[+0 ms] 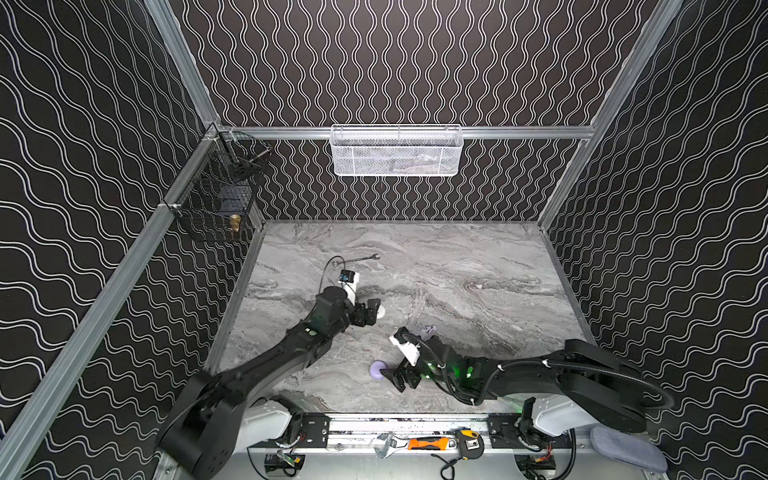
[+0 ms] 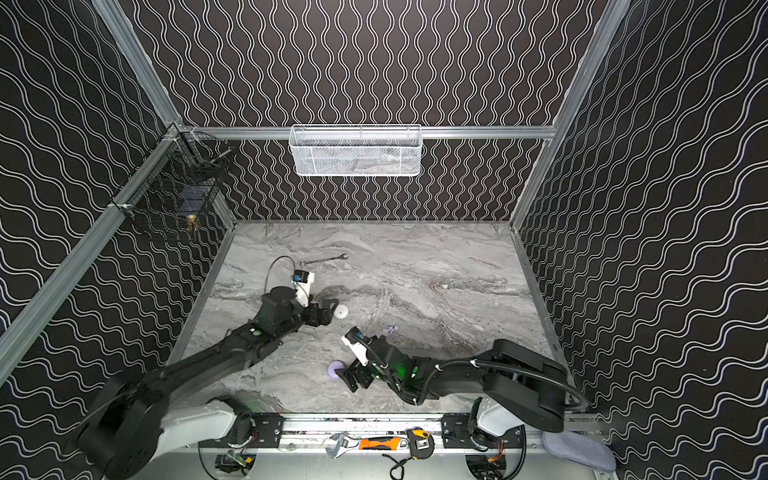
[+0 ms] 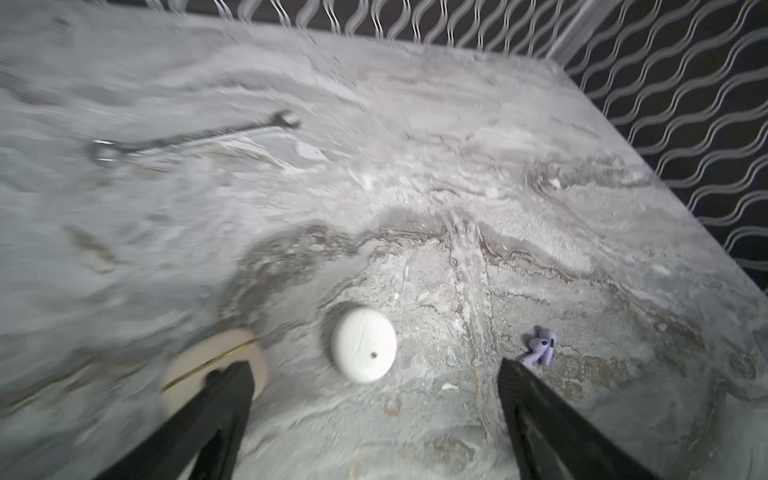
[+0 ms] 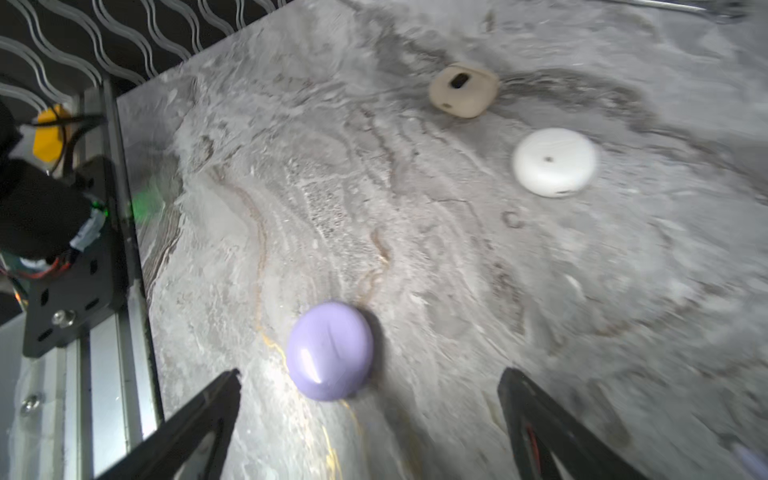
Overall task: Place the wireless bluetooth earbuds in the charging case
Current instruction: 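Lower the right gripper and close it on the purple case, then lift the purple case with the right gripper toward the left gripper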
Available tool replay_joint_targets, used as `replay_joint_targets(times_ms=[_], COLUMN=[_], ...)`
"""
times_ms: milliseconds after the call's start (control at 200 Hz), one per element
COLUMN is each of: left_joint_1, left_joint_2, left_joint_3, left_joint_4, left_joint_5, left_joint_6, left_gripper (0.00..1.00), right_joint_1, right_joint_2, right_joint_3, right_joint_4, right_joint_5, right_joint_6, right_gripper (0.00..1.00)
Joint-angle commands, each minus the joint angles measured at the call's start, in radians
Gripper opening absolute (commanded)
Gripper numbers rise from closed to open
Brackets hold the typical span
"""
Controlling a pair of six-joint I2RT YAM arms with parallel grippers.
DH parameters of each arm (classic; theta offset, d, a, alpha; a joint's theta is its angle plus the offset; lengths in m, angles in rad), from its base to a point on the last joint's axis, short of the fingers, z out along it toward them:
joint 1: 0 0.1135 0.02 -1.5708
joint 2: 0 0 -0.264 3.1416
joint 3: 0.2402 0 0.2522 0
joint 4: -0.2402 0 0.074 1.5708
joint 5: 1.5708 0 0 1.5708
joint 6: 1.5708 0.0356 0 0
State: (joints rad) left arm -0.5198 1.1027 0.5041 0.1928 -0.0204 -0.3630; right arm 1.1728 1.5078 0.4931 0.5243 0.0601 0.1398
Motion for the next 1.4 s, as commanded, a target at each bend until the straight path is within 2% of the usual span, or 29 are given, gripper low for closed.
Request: replay_joint_targets(times_ms=[0, 130, 315, 430, 586, 781, 896, 991, 1096, 1311, 1396], left_joint_1=[0.006, 0.006, 0.006, 0.006, 0.005, 0.006, 0.005, 0.006, 0.006, 0.005, 0.005], left_joint_2=[-0.16, -0.351, -0.466, -0.482, -0.443, -0.449, -0.469, -0.476, -0.47, -0.456, -0.459], left_joint_3=[-0.047, -0.107, -0.155, -0.174, -0.159, -0.163, -0.171, -0.172, -0.169, -0.167, -0.167], left_joint_4=[-0.185, -0.323, -0.374, -0.356, -0.352, -0.349, -0.349, -0.35, -0.35, -0.344, -0.343], left_joint_5=[-0.117, -0.194, -0.228, -0.234, -0.206, -0.2, -0.195, -0.196, -0.194, -0.189, -0.186], left_joint_6=[0.01, 0.001, -0.013, -0.015, -0.004, -0.001, -0.001, -0.001, -0.001, 0.003, 0.005], left_gripper=[0.94, 0.93, 0.85, 0.87, 0.83, 0.8, 0.8, 0.81, 0.81, 0.79, 0.78], right_joint_1=[0.019, 0.019, 0.018, 0.005, 0.005, 0.004, 0.006, 0.009, 0.009, 0.013, 0.017], right_joint_2=[0.058, 0.133, 0.202, 0.233, 0.269, 0.269, 0.253, 0.237, 0.218, 0.252, 0.272], right_joint_3=[0.037, 0.082, 0.13, 0.144, 0.162, 0.139, 0.135, 0.118, 0.087, 0.095, 0.111], right_joint_4=[-0.006, -0.026, -0.069, -0.069, -0.08, -0.055, -0.055, -0.042, -0.008, 0.004, -0.01], right_joint_5=[-0.055, -0.067, -0.076, -0.108, -0.127, -0.146, -0.163, -0.153, -0.159, -0.154, -0.138], right_joint_6=[-0.086, -0.141, -0.192, -0.206, -0.217, -0.22, -0.222, -0.221, -0.221, -0.223, -0.228], right_gripper=[0.99, 0.97, 0.86, 0.84, 0.74, 0.53, 0.53, 0.63, 0.68, 0.67, 0.64])
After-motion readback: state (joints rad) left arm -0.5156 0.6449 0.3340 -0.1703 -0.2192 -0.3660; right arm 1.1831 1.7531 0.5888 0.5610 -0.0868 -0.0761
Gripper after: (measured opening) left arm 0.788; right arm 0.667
